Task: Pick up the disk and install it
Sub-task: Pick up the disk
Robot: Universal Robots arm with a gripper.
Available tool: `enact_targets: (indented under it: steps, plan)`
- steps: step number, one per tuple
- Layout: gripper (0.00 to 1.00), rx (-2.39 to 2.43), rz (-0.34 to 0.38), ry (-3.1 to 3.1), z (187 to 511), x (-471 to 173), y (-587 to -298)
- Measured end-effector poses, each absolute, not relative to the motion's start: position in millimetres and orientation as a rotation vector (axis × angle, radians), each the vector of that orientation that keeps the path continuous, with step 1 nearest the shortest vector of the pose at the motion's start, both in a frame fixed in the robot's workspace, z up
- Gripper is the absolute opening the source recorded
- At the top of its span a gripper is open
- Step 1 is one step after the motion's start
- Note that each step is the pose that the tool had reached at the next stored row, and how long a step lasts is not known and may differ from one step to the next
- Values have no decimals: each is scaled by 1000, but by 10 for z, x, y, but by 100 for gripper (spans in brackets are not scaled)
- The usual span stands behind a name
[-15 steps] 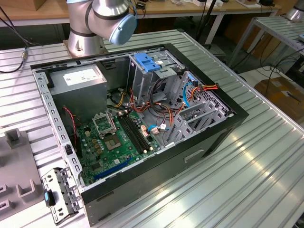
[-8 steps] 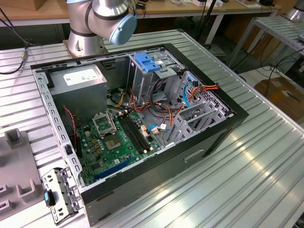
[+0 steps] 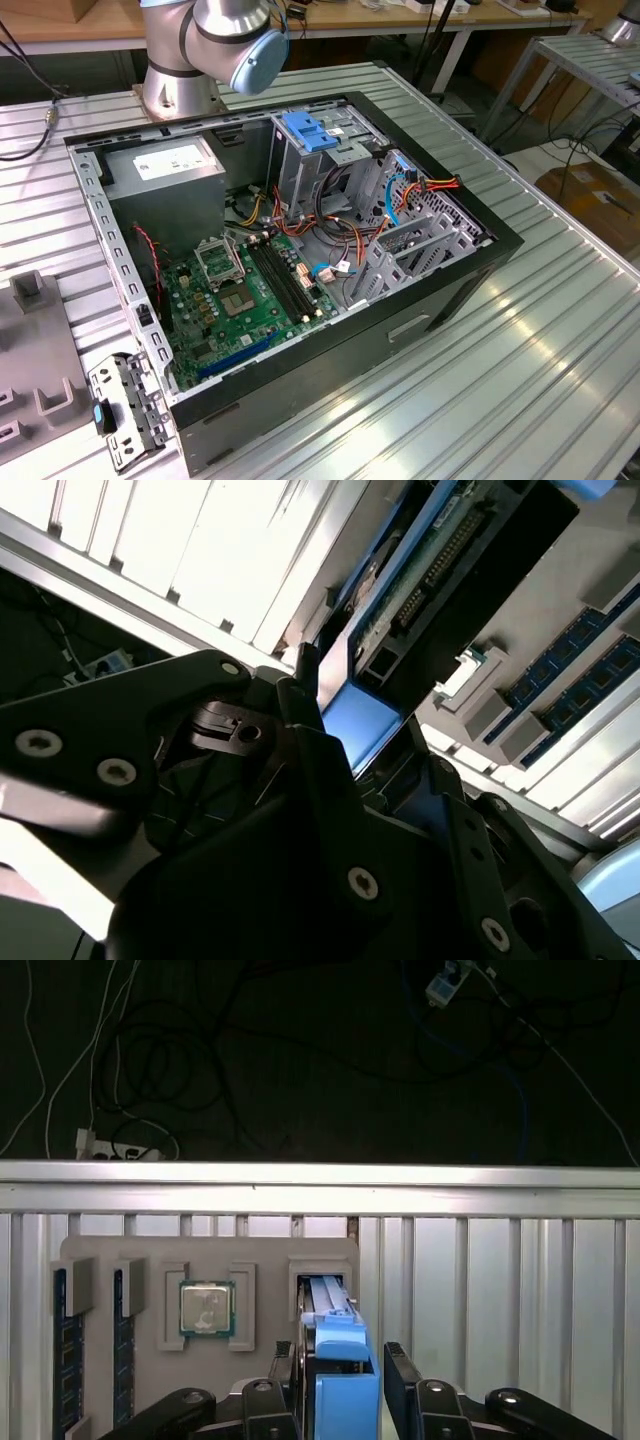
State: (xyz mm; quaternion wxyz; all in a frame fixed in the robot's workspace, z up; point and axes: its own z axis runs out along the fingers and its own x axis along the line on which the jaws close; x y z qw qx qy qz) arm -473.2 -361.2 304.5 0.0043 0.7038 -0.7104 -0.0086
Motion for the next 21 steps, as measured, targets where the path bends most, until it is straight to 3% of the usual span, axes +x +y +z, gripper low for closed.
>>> enact_targets:
  steps: [21]
  plan:
    - [48,2150,-24,-2283,2955,-4733,-3649]
